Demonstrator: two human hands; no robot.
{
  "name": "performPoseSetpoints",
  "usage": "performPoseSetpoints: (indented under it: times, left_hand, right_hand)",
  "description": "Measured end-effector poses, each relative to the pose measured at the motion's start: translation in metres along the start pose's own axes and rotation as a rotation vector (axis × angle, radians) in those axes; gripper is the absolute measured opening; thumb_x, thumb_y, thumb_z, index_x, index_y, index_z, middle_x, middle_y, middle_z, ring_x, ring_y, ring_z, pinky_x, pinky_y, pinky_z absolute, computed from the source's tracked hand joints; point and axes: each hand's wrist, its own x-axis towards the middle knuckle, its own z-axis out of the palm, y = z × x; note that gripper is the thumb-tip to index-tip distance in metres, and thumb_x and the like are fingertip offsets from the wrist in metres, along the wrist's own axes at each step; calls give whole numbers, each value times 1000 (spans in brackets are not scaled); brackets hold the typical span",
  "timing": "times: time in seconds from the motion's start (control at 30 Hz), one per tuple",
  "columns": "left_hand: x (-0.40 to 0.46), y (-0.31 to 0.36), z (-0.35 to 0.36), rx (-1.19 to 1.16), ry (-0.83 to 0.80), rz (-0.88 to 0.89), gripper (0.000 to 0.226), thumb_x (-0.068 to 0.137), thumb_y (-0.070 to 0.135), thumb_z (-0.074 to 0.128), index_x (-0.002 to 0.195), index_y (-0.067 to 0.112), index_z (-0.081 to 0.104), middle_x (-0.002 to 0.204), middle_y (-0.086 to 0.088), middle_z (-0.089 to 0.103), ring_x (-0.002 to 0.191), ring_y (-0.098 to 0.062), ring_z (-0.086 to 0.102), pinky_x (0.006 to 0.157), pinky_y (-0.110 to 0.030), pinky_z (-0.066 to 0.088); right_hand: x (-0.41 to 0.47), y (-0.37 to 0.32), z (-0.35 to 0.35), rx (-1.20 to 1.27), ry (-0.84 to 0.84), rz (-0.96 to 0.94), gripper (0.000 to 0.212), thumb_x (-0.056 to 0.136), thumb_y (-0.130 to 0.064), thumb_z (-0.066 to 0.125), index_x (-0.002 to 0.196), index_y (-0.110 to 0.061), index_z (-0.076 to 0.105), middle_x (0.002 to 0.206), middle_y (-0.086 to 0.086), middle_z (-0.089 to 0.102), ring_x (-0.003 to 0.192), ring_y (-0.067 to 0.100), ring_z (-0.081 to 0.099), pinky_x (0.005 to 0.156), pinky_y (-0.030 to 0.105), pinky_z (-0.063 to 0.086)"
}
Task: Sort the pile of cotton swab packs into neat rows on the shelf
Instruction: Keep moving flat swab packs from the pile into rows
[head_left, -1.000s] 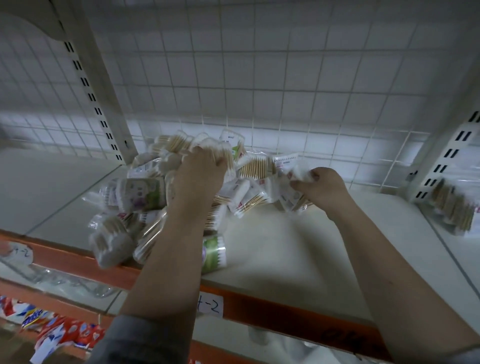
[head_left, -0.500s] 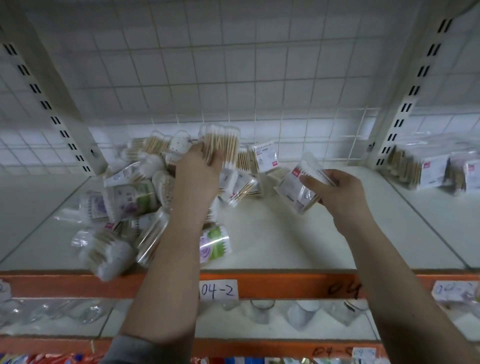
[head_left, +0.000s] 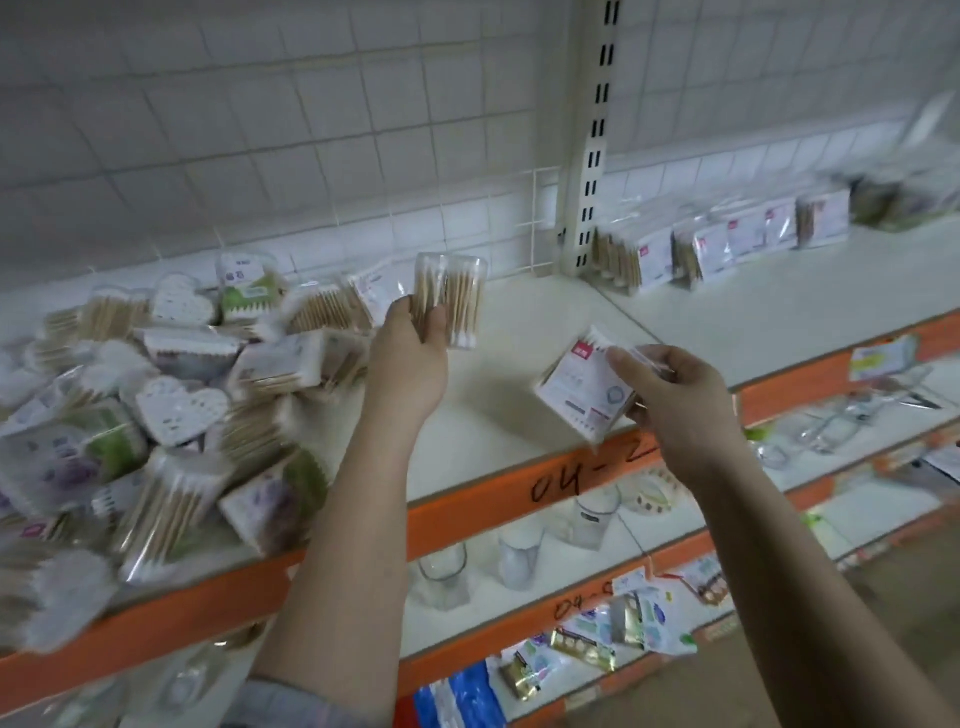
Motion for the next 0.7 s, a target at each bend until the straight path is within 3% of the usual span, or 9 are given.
performPoseSetpoints:
  times: [0.13, 0.23, 0.33, 0.47, 0.6, 0.7]
  left_hand:
    - [-1, 21, 43, -30, -57, -21, 28, 101, 23, 37, 121, 7, 50, 101, 0, 53, 91, -14, 47, 66, -19, 28]
    - [-3, 40, 79, -86, -66, -54, 26, 101, 23, 35, 118, 10, 50, 97, 1, 53, 94, -23, 54, 81, -28, 42]
    - [-9, 63, 124, -155, -42, -79, 23, 101, 25, 35, 113, 13, 51, 94, 2, 53, 97, -27, 57, 90, -45, 49]
    - [-26, 100, 189, -184, 36, -106, 28, 100, 25, 37, 116, 8, 52, 103, -6, 57, 103, -33, 57, 90, -46, 49]
    - [-40, 141, 246, -213, 65, -185, 26, 100, 27, 37, 114, 11, 52, 104, -7, 56, 103, -33, 57, 90, -47, 49]
    - [-46, 168, 277, -231, 89, -207, 27, 100, 28, 37, 117, 11, 51, 100, 0, 52, 102, -31, 56, 91, -46, 49]
  right_hand:
    - [14, 4, -47, -15, 90, -8, 11, 86, -25, 66, 91, -15, 62, 85, 6, 67, 76, 24, 64, 66, 38, 51]
    - [30, 6, -87, -3, 118, -3, 8, 88, -25, 63, 88, -18, 61, 87, 11, 64, 74, 26, 60, 58, 34, 47]
    - [50, 9, -135, 12, 107, -33, 8, 86, -24, 64, 85, -17, 61, 85, 8, 64, 81, 26, 60, 70, 42, 49]
    - [81, 8, -207, -52, 51, -44, 13, 78, -30, 66, 83, -19, 62, 85, 7, 64, 82, 28, 61, 85, 52, 50]
    - [106, -4, -270, -101, -19, -61, 27, 71, -36, 66, 86, -15, 61, 78, 3, 61, 75, 21, 58, 74, 46, 49]
    - [127, -6, -309, -113, -53, -98, 12, 84, -22, 66, 88, -14, 59, 68, -6, 50, 64, 12, 48, 64, 31, 39]
